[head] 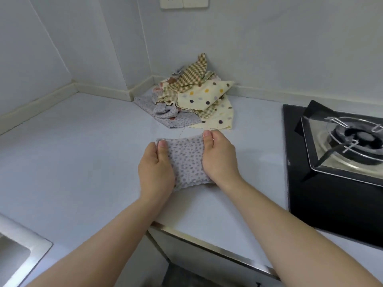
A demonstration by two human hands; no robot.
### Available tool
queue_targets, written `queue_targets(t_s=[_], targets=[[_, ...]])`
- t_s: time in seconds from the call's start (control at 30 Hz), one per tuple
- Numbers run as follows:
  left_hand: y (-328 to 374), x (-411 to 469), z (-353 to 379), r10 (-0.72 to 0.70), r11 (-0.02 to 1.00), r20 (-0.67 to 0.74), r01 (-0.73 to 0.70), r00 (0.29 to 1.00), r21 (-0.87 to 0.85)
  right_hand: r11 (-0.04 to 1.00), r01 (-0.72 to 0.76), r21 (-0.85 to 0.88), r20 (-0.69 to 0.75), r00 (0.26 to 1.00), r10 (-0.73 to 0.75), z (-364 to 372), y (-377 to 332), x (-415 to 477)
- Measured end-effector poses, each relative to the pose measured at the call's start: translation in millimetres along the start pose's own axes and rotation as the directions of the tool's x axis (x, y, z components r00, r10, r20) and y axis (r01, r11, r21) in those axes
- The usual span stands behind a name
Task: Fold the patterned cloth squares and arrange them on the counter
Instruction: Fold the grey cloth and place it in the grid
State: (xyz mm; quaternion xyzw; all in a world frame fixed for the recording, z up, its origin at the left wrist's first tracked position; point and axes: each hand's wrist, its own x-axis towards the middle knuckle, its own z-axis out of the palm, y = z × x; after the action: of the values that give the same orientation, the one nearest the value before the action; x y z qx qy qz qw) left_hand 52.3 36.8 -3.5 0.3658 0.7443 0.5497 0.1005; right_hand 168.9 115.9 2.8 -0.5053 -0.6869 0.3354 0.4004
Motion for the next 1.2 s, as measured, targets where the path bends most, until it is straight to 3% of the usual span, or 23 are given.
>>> queue_targets(t_s=[0.13, 0.23, 0.37, 0.53, 0.77, 1.0, 1.2], targets=[[31.1, -6.9, -6.9, -0.118, 0.993, 0.106, 0.116, 0.987, 0.024, 0.989, -0.147, -0.014, 0.032, 0.989, 0.147, -18.2, -7.8, -12.8], [90.8, -17.8, -19.8, -0.157, 0.987, 0.224, 0.148, 0.962, 0.055, 0.968, -0.253, 0.005, -0.059, 0.966, 0.252, -65.0, -39.9, -26.1], [145.7, -34.0, -20.0, -0.142, 0.989, 0.33, 0.145, 0.933, 0.015, 0.961, -0.278, -0.002, -0.148, 0.95, 0.274, -123.4, -63.9, -43.2], [236.1, -83.6, 20.9, -0.068, 0.997, 0.544, 0.079, 0.836, 0.003, 0.915, -0.402, 0.029, -0.336, 0.858, 0.388, -242.9, -70.8, -71.0], [337.1, -199.2, 130.1, -0.016, 0.999, 0.757, -0.028, 0.654, 0.045, 0.806, -0.588, 0.067, -0.462, 0.697, 0.548, -413.3, -12.7, -114.6], [425.8, -322.2, 229.4, -0.047, 0.999, 0.858, 0.01, 0.511, 0.049, 0.72, -0.69, 0.076, -0.499, 0.599, 0.626, -572.3, 43.8, -161.5], [462.7, -401.1, 292.2, 0.054, 0.991, 0.926, -0.132, 0.373, -0.004, 0.633, -0.76, 0.147, -0.615, 0.431, 0.66, -655.5, 92.4, -197.5]])
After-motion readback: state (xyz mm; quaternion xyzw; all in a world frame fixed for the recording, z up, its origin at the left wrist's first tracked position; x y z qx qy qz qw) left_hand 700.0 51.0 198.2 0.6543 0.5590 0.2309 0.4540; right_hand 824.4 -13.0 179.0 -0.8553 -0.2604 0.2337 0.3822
